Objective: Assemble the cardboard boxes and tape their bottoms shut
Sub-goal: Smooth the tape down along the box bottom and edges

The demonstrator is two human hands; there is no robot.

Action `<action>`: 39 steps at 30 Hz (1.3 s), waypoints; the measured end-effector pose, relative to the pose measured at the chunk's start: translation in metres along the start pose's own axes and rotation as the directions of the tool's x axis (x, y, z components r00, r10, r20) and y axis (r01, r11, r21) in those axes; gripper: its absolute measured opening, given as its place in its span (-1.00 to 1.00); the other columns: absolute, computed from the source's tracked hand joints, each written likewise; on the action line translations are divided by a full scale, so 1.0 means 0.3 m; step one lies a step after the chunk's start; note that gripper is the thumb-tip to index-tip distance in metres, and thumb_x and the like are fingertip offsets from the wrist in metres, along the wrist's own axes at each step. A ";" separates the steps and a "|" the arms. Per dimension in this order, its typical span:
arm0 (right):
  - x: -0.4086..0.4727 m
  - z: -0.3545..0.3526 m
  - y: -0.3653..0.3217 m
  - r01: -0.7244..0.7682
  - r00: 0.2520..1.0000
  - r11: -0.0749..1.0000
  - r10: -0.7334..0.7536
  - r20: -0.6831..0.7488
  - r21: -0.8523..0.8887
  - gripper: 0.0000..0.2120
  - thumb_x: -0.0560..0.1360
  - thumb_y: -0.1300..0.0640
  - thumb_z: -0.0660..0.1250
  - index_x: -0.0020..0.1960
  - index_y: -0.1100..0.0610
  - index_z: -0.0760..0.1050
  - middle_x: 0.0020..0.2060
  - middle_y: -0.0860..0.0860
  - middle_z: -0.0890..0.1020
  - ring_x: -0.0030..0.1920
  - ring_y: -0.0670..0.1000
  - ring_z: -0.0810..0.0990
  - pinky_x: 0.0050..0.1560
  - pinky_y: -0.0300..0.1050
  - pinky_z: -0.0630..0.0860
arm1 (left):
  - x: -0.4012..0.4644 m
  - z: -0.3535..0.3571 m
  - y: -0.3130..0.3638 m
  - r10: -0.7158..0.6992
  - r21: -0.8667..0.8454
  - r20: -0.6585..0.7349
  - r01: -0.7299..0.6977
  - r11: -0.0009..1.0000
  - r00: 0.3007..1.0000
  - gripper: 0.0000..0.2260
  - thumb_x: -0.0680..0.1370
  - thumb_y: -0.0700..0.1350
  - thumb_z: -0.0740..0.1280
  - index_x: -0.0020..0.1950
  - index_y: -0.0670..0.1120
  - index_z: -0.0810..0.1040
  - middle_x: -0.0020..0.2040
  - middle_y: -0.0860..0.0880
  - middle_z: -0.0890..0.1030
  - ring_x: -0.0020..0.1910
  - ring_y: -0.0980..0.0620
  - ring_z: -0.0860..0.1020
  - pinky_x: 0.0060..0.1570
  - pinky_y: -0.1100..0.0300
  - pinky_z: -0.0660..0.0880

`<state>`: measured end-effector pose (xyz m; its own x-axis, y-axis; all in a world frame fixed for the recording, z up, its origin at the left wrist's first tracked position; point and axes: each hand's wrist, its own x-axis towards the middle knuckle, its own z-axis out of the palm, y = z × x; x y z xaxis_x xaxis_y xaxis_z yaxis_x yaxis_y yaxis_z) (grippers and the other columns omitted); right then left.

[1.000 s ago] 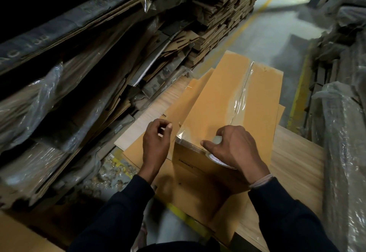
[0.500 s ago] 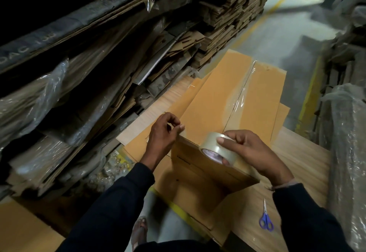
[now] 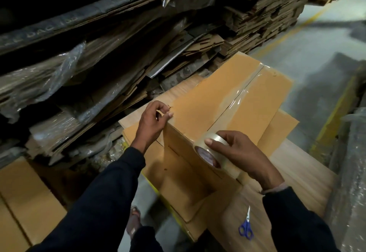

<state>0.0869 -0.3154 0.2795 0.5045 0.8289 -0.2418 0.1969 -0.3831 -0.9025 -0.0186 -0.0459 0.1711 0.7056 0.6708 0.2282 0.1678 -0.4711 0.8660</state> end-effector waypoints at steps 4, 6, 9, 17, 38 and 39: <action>-0.043 -0.027 0.047 0.046 0.999 0.987 -0.049 0.013 0.151 -0.70 0.65 -0.01 0.39 0.02 0.25 0.65 -0.21 0.25 0.72 -0.20 0.17 0.70 -0.05 0.12 0.62 | -0.010 0.005 0.004 -0.048 -0.001 -0.016 0.048 0.999 0.999 -0.89 0.61 -0.01 0.46 0.01 -0.01 0.59 0.08 0.03 0.59 -0.02 0.12 0.53 -0.07 0.36 0.47; -0.054 -0.031 0.040 0.010 1.000 0.995 -0.010 -0.005 0.095 -0.62 0.61 -0.10 0.42 -0.04 0.24 0.67 -0.27 0.21 0.72 -0.28 0.13 0.71 -0.17 0.03 0.63 | -0.014 0.007 0.003 -0.054 0.008 -0.028 0.054 0.999 0.998 -0.88 0.61 0.04 0.45 -0.01 0.02 0.60 0.07 0.05 0.61 0.01 0.05 0.56 -0.01 0.21 0.51; -0.073 -0.048 0.024 -0.103 0.994 0.987 0.101 -0.029 -0.119 -0.53 0.56 -0.24 0.43 -0.11 0.19 0.70 -0.34 0.13 0.73 -0.34 0.12 0.73 -0.30 -0.07 0.64 | -0.019 0.009 0.008 -0.058 0.033 -0.048 0.059 0.998 0.997 -0.87 0.61 0.06 0.45 -0.01 0.04 0.59 0.08 0.07 0.61 0.06 0.09 0.57 0.00 0.16 0.53; -0.159 -0.100 0.083 -0.001 0.998 0.994 -0.005 0.055 0.105 -0.65 0.63 -0.06 0.41 -0.01 0.25 0.66 -0.25 0.25 0.71 -0.25 0.22 0.68 -0.08 0.16 0.60 | -0.038 0.034 0.000 -0.110 -0.053 -0.105 0.105 0.993 0.988 -0.90 0.62 0.02 0.45 0.00 0.02 0.60 0.09 0.05 0.60 0.07 0.13 0.57 0.02 0.25 0.51; -0.259 -0.051 0.192 -0.427 0.894 0.840 0.339 -0.292 -0.334 -0.27 0.41 -0.51 0.37 -0.31 0.20 0.53 -0.56 0.04 0.63 -0.50 0.02 0.67 -0.33 -0.18 0.51 | -0.046 0.042 -0.007 -0.100 -0.078 -0.099 0.093 0.993 0.990 -0.86 0.62 0.02 0.45 0.03 -0.04 0.61 0.11 0.04 0.64 0.14 0.04 0.59 0.04 0.23 0.52; -0.255 -0.052 0.200 -0.426 0.896 0.838 0.337 -0.290 -0.341 -0.28 0.41 -0.52 0.37 -0.33 0.18 0.51 -0.56 0.04 0.63 -0.50 0.02 0.67 -0.32 -0.16 0.53 | -0.045 0.040 -0.010 -0.099 -0.077 -0.098 0.092 0.993 0.990 -0.86 0.62 0.03 0.45 0.04 -0.03 0.61 0.11 0.05 0.64 0.14 0.04 0.59 0.07 0.20 0.54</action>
<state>0.0732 -0.4081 0.2494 0.7624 0.4948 -0.4171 0.2368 -0.8131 -0.5317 -0.0203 -0.0605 0.1601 0.6150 0.7668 0.1838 0.1781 -0.3622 0.9149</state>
